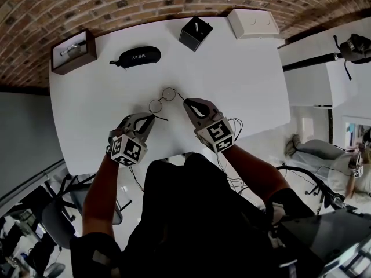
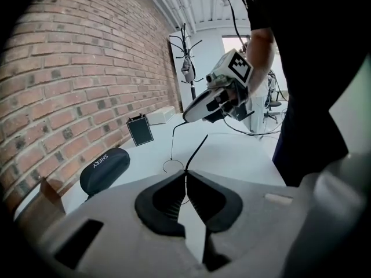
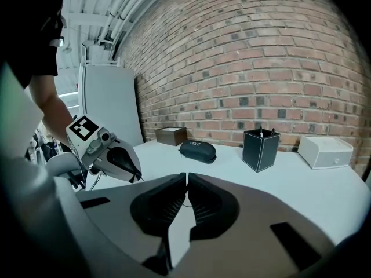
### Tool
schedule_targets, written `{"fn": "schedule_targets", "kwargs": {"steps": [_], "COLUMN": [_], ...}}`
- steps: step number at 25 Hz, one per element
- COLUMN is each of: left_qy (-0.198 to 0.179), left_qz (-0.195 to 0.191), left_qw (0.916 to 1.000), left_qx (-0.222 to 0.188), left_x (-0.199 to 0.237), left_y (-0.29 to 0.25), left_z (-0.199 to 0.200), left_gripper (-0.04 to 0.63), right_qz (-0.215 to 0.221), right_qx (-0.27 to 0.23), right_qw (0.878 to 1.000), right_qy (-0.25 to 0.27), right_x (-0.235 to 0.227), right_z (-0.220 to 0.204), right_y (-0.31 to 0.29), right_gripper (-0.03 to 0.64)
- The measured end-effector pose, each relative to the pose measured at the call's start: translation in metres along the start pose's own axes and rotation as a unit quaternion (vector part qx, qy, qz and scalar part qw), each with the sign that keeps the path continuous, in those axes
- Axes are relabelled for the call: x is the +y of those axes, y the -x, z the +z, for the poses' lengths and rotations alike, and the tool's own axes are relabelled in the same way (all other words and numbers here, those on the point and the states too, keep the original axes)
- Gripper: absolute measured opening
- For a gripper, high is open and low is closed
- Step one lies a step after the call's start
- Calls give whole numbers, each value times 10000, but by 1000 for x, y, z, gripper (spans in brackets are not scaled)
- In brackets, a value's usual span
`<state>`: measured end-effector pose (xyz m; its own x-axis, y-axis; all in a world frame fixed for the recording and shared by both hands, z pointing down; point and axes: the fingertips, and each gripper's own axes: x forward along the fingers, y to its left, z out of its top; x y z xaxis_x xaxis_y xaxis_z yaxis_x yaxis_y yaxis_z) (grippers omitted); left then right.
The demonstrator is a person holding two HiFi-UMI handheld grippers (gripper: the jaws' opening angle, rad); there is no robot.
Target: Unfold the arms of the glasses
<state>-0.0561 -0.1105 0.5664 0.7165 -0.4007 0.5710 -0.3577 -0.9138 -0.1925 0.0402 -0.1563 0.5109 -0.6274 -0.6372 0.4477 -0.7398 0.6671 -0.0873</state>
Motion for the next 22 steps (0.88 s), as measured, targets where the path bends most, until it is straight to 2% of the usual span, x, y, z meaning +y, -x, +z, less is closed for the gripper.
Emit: {"fn": "schedule_targets", "kwargs": {"steps": [6,13,19,22], "left_qy": [-600,-1254,-1327,-1223], "left_qz": [-158,-417,-588,-625], "left_qw": [9980,9901,9871,9879], "left_qx": [147,478,679,715], "left_x": [-13,-35,-50,-58], "left_y": [-4,-9,-11,-8], "left_z": [6,3,-5,-5], "left_gripper": [17,11,11,11], "right_qz": [-39,-175,-220,-265], "right_qx": [103,248,435,479], "right_qw": [9994,9969,9953,9937], "right_qy": [-329,-732,-840,-977], "right_x": [1,5,9,12], "right_z": [-12,-38,-66,-76], "right_y": [12,28,36,38], "right_gripper": [17,17,17,17]}}
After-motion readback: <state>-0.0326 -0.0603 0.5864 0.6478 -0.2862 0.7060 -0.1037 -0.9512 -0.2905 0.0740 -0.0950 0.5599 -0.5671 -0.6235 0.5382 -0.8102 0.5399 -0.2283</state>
